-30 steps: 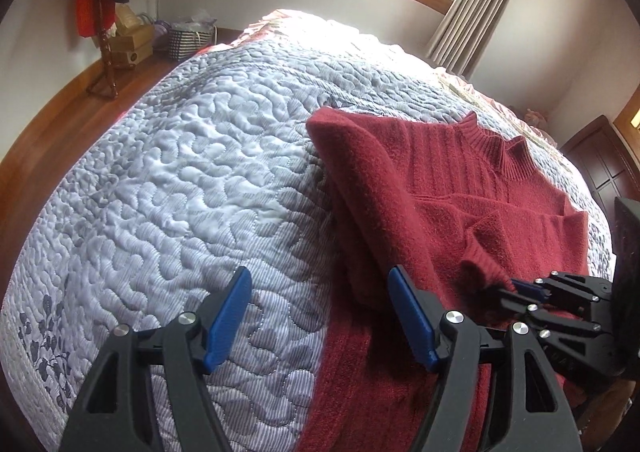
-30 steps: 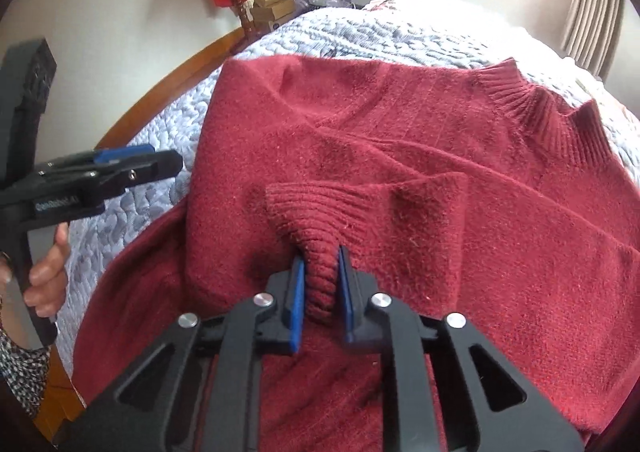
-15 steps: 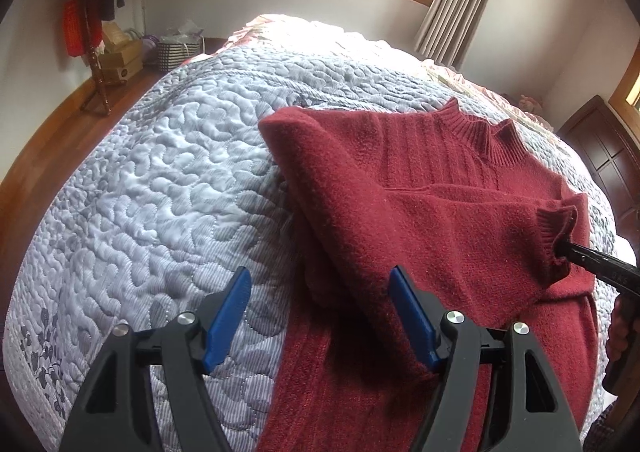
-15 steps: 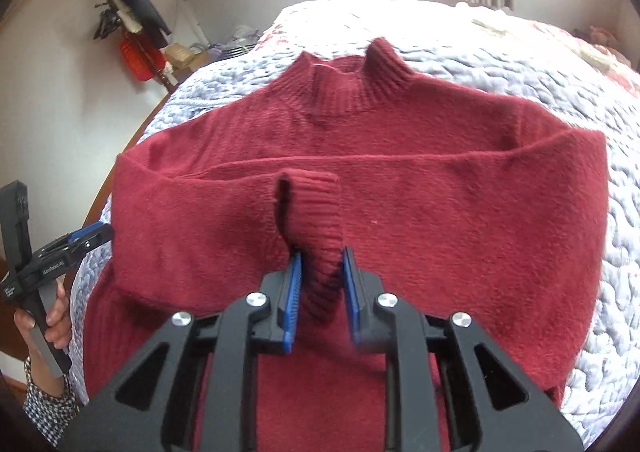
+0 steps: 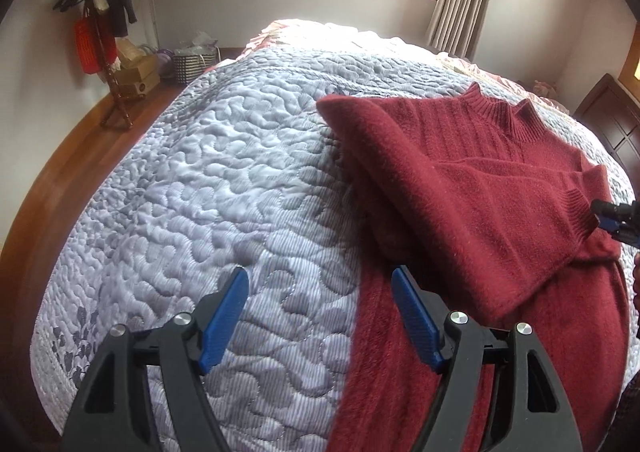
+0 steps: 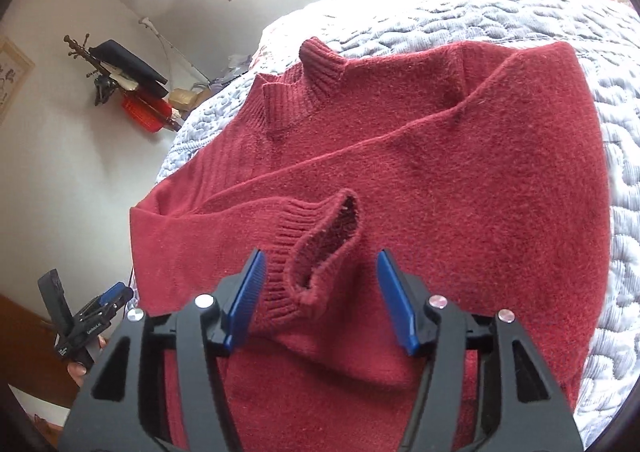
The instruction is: Fold small clothes
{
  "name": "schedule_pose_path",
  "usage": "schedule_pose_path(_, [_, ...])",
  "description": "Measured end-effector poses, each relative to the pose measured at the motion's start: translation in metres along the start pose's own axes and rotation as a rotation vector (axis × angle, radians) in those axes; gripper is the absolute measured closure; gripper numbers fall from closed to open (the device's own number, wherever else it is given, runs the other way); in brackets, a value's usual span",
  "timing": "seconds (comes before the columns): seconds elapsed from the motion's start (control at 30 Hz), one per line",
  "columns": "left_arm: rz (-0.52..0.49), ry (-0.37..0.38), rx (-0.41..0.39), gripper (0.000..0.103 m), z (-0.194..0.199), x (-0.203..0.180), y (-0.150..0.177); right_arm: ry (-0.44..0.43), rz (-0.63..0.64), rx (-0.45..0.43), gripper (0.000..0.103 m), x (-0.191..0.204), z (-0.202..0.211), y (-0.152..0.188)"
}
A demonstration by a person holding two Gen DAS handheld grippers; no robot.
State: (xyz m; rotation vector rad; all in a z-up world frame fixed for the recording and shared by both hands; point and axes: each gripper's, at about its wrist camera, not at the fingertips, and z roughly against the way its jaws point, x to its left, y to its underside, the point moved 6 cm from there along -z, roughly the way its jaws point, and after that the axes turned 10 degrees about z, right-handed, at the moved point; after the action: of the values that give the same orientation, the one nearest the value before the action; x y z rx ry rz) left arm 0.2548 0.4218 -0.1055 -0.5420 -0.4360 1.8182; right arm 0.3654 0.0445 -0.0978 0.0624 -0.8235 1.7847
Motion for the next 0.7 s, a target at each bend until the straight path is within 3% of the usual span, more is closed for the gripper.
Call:
schedule_pose_path(0.17, [-0.018,-0.019,-0.011,0.028,0.004,0.007,0.005,0.035,0.020,0.042,0.042,0.013,-0.010,-0.004])
schedule_pose_path(0.23, [-0.016,-0.009,-0.011,0.027,0.005,0.006,0.007,0.074,0.038,0.085,0.061,0.015,-0.021,-0.003])
schedule_pose_path(0.3, [-0.024,-0.017,-0.011,0.027,0.003,0.004,0.009,0.110,0.052,0.113,0.094,0.012,-0.029,-0.003])
schedule_pose_path(0.4, [-0.051,-0.026,-0.012,0.027,0.001,-0.001,0.013,0.093,0.094,0.073,0.095,0.016,-0.018,-0.007])
schedule_pose_path(0.5, [-0.084,-0.040,-0.026,0.027,-0.002,-0.005,0.015,0.044,0.076,-0.021,0.095,0.016,0.013,-0.013])
schedule_pose_path(0.6, [-0.112,-0.055,-0.039,0.027,-0.005,-0.016,0.014,0.109,0.059,-0.121,0.095,0.003,0.050,-0.024])
schedule_pose_path(0.7, [-0.161,-0.059,-0.060,0.027,-0.009,-0.034,0.010,0.184,0.045,-0.148,0.095,-0.012,0.067,-0.025])
